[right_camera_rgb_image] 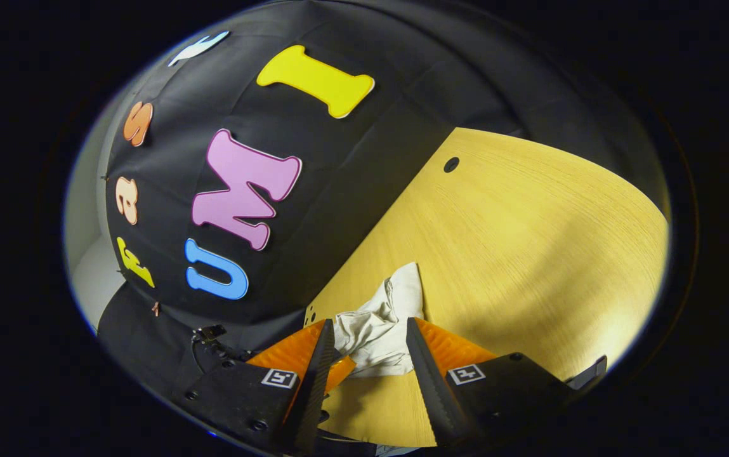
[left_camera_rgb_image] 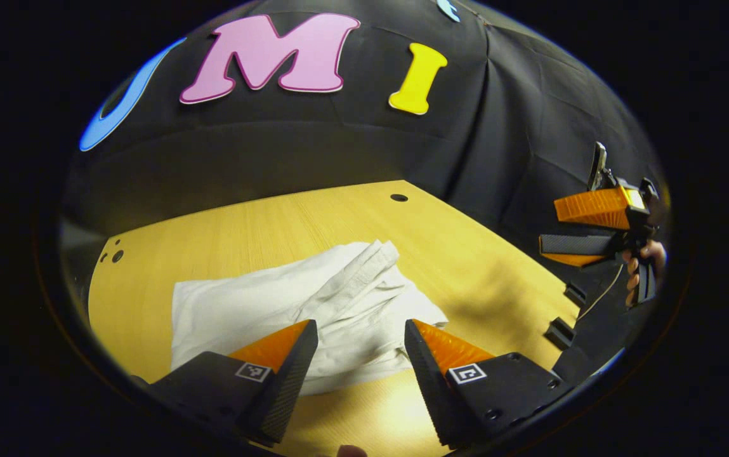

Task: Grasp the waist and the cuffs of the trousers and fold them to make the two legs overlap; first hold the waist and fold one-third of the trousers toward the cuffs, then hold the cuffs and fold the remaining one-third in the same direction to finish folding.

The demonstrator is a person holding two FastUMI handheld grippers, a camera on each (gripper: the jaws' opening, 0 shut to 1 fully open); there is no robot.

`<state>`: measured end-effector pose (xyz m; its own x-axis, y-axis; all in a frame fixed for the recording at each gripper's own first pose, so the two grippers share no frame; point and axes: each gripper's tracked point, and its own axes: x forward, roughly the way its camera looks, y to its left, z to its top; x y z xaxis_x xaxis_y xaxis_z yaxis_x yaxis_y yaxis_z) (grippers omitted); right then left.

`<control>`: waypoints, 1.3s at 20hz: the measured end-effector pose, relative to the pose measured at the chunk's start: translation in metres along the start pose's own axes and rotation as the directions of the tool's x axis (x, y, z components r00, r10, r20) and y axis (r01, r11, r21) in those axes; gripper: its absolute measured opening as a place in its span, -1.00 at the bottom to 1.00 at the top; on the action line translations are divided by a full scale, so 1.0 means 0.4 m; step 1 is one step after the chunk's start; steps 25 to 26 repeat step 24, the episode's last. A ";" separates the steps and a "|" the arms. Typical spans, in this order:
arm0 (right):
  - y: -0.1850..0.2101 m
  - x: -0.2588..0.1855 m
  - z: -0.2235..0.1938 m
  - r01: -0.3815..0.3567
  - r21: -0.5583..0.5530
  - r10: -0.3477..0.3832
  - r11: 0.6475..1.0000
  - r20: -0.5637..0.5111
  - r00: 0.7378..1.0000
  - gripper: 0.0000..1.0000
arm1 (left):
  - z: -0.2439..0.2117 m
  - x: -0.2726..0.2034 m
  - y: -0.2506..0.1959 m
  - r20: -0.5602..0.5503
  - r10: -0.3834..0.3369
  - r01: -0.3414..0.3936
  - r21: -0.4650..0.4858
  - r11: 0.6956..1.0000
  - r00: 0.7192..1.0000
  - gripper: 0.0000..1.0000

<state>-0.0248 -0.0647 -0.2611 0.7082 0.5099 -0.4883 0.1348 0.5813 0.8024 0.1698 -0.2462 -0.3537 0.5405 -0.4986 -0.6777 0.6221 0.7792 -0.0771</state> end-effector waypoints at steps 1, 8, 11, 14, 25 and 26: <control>0.012 -0.010 0.004 0.004 -0.030 -0.003 1.000 0.023 1.000 0.41 | 0.009 -0.019 -0.004 0.011 0.000 0.000 -0.021 1.000 1.000 0.72; 0.157 -0.086 0.016 -0.007 -0.182 0.032 0.983 0.134 0.990 0.41 | 0.046 -0.199 0.052 0.073 0.121 -0.105 -0.190 0.976 0.990 0.77; 0.211 -0.100 -0.013 -0.026 -0.207 0.052 0.978 0.120 0.991 0.41 | 0.056 -0.262 0.083 0.083 0.169 -0.141 -0.273 0.952 0.982 0.78; 0.251 -0.092 -0.031 -0.048 -0.187 0.069 0.981 0.103 0.992 0.41 | 0.058 -0.324 0.114 0.106 0.213 -0.168 -0.328 0.930 0.971 0.77; 0.349 -0.025 -0.086 -0.094 -0.235 0.105 0.968 0.034 0.994 0.41 | 0.037 -0.482 0.188 0.136 0.293 -0.222 -0.383 0.896 0.946 0.77; 0.349 -0.025 -0.086 -0.094 -0.235 0.105 0.968 0.034 0.994 0.41 | 0.037 -0.482 0.188 0.136 0.293 -0.222 -0.383 0.896 0.946 0.77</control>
